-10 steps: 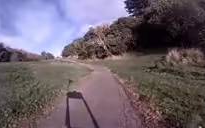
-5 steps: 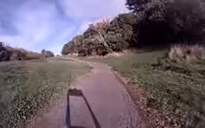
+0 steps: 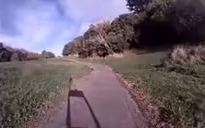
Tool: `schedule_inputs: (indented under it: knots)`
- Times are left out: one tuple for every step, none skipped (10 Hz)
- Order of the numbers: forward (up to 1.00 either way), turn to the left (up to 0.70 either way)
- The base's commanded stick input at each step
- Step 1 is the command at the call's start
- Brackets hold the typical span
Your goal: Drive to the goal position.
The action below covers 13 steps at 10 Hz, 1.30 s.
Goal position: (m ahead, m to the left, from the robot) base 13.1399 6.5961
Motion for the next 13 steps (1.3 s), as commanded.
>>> schedule_inputs:
  knots:
    - [0.7, 0.0]
    - [0.7, 0.0]
    - [0.7, 0.0]
    - [0.7, 0.0]
    - [0.7, 0.0]
    - [0.7, 0.0]
    - [0.7, -0.04]
    - [0.7, -0.1]
    - [0.7, -0.14]
    - [0.7, -0.14]
    - [0.7, -0.14]
    - [0.7, -0.14]
    - [0.7, -0.14]
